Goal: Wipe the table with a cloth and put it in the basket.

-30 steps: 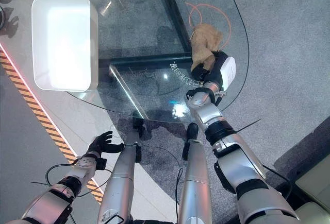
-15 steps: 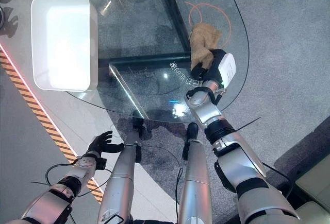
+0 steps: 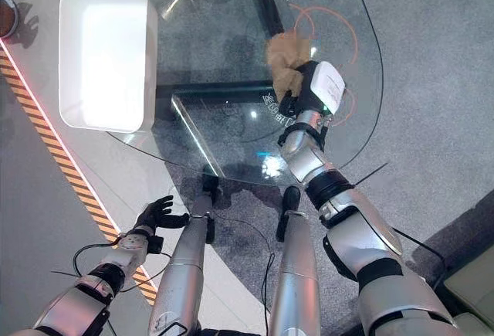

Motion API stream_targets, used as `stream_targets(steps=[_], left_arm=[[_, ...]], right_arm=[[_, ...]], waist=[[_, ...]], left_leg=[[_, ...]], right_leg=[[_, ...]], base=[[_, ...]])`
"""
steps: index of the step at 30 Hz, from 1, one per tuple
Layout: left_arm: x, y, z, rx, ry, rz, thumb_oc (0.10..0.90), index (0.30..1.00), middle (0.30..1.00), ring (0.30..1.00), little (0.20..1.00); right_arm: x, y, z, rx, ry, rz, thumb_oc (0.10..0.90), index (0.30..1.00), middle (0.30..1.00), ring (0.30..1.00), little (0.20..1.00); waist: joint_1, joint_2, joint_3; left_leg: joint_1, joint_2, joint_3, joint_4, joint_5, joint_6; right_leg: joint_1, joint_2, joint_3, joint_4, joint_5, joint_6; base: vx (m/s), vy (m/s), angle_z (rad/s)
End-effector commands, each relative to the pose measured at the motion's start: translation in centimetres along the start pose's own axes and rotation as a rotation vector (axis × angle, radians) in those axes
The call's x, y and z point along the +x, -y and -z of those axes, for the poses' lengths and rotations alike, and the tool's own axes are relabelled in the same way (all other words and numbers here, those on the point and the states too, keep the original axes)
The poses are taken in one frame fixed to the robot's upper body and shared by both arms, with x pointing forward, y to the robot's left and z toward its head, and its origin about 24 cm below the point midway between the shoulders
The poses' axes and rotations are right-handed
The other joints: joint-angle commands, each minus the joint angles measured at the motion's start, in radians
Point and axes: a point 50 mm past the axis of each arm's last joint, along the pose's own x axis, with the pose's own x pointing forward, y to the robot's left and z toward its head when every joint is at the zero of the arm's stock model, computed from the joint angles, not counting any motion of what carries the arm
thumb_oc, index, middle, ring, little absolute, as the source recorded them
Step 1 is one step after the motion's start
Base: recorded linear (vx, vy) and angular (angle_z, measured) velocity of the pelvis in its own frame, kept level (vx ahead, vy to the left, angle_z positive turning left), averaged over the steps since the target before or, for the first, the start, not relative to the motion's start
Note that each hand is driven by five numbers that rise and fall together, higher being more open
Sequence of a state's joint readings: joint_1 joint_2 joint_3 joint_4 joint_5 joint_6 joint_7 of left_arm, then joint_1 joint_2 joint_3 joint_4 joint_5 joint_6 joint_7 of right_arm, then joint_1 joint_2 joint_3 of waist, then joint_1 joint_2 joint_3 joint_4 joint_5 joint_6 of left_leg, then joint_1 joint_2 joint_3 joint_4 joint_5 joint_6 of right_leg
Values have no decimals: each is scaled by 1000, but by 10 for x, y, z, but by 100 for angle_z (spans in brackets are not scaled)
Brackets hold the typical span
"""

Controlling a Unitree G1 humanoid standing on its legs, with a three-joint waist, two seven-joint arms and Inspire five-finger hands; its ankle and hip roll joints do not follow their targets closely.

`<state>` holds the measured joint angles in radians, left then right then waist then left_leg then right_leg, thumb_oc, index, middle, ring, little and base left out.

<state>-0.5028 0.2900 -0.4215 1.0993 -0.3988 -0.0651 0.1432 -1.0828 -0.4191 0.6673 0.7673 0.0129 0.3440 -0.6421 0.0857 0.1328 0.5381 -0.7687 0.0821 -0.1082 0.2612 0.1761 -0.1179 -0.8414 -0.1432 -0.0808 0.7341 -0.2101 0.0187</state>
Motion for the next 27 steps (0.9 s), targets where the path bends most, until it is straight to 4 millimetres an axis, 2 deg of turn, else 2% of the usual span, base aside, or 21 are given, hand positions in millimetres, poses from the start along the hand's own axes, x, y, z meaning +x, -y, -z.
stream_targets(steps=[1, 21, 27], left_arm=[[-4, 4, 19, 69, -65, 5, 800, 900, 900, 900, 900], [-5, 11, 16, 79, -55, 24, 800, 900, 900, 900, 900], [-4, 12, 14, 81, -54, 23, 800, 900, 900, 900, 900]], right_arm=[[-1, 11, -85, 35, 315, 20, 100, 300, 300, 300, 200], [-36, -23, -113, -78, 551, -188, 100, 300, 300, 300, 200], [-52, -37, -123, -132, 662, -302, 100, 300, 300, 300, 200]], waist=[[26, -4, -18], [45, 8, -18], [47, 9, -18]], left_leg=[[1, -128, 82, 140, -158, 112], [-12, -141, 78, 126, -143, 116], [-12, -145, 75, 117, -137, 116]], right_leg=[[44, 36, -48, -229, 142, -22], [27, 23, -60, -235, 153, -14], [24, 23, -61, -238, 156, -11]], base=[[17, 32, 9], [1, 7, 3], [0, 0, 0]])
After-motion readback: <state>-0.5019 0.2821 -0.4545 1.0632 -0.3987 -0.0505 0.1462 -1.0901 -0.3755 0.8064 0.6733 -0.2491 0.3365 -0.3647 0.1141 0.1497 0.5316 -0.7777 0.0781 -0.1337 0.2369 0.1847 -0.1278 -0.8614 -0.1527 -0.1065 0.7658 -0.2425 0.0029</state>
